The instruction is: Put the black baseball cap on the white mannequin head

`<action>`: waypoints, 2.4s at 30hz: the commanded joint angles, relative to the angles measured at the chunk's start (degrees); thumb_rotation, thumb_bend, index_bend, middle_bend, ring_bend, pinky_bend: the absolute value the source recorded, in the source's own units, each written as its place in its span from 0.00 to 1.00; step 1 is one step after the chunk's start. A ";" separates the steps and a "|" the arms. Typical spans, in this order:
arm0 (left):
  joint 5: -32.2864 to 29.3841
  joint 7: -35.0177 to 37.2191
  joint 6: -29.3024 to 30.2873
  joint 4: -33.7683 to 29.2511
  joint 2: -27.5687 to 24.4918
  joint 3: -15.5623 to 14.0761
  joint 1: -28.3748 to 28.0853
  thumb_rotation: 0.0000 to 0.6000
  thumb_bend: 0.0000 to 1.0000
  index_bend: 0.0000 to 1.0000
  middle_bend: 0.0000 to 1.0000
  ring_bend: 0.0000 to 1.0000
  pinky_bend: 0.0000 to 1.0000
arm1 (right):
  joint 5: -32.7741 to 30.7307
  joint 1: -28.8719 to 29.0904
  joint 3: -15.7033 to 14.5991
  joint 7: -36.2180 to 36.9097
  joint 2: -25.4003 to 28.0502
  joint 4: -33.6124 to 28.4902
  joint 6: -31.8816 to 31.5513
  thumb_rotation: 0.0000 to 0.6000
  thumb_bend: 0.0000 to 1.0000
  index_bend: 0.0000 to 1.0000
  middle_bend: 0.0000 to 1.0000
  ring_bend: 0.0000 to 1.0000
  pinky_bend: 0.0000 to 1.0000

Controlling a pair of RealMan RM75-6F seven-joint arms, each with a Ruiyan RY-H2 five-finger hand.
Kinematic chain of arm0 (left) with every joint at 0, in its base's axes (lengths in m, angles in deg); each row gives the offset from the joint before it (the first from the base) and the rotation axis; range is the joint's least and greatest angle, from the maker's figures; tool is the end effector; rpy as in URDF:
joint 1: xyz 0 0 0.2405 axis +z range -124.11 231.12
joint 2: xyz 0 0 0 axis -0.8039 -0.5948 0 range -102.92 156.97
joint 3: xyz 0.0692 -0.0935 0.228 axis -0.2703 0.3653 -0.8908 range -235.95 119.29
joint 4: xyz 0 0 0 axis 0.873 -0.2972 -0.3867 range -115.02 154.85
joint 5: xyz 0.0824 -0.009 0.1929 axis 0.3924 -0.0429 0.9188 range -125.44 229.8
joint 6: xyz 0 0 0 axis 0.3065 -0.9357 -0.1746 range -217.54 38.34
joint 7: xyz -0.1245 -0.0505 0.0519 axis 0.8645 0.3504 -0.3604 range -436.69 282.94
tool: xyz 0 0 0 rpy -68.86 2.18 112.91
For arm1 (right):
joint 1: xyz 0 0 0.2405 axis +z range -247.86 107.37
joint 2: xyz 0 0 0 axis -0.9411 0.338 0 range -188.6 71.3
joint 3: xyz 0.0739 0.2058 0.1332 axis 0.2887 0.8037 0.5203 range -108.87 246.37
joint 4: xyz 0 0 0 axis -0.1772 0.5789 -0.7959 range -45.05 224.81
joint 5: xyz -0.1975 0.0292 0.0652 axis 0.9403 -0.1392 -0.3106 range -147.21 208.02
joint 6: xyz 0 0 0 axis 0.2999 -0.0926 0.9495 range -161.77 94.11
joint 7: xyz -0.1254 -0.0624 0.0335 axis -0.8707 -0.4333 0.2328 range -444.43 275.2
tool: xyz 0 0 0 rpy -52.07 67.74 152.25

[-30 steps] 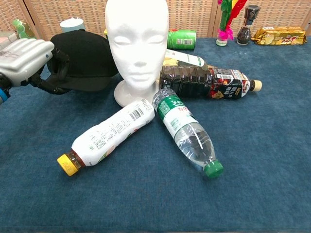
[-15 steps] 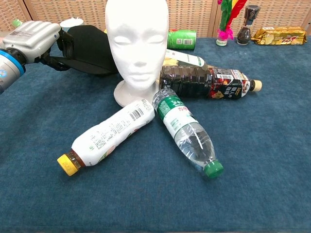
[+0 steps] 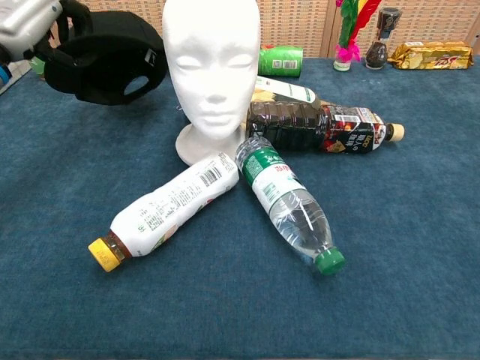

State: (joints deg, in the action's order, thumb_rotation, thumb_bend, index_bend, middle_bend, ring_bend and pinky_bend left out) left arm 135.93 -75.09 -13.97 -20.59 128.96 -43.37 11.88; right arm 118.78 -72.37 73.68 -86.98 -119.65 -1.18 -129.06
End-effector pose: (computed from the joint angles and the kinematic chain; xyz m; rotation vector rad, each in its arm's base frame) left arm -0.2000 0.4082 0.0420 -1.5045 -0.4470 -1.1629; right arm -0.3191 -0.1480 0.2040 1.2761 -0.7086 0.8742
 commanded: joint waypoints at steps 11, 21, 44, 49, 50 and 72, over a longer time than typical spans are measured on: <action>3.36 -4.64 6.59 -16.89 -12.53 2.79 -2.18 1.00 0.44 0.79 0.62 0.57 0.79 | 2.37 0.60 -1.60 2.37 0.87 -1.35 1.75 1.00 0.26 0.33 0.40 0.44 0.47; 8.63 -13.52 6.53 -33.56 -20.00 4.88 -7.42 1.00 0.43 0.79 0.62 0.58 0.79 | 3.52 0.17 -1.96 3.22 0.68 -1.08 0.55 1.00 0.26 0.33 0.40 0.44 0.47; 13.59 -26.53 0.18 -45.01 -22.82 -1.63 -8.89 1.00 0.42 0.79 0.62 0.57 0.79 | 3.80 -0.66 -2.06 5.59 0.12 0.88 -0.94 1.00 0.26 0.33 0.40 0.44 0.47; 14.47 -27.38 0.47 -44.50 -21.85 -3.16 -8.06 1.00 0.42 0.79 0.62 0.58 0.79 | 3.76 -0.72 -2.08 5.65 -0.01 0.98 -0.94 1.00 0.26 0.33 0.40 0.44 0.47; 14.50 -27.55 0.79 -44.52 -21.59 -3.41 -7.71 1.00 0.42 0.79 0.62 0.57 0.79 | 3.66 -0.75 -2.08 5.66 -0.04 1.06 -0.91 1.00 0.26 0.33 0.40 0.44 0.47; 7.00 -44.77 -4.16 -60.36 -26.24 -7.44 -0.51 1.00 0.12 0.30 0.27 0.22 0.53 | 4.12 -0.71 -1.80 6.82 -0.81 2.25 -1.63 1.00 0.26 0.33 0.40 0.44 0.47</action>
State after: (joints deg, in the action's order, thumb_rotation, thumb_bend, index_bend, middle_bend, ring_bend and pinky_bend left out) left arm 144.87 -117.23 -16.73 -78.54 103.99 -50.38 10.31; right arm 122.88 -73.07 71.87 -80.18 -120.43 1.04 -130.67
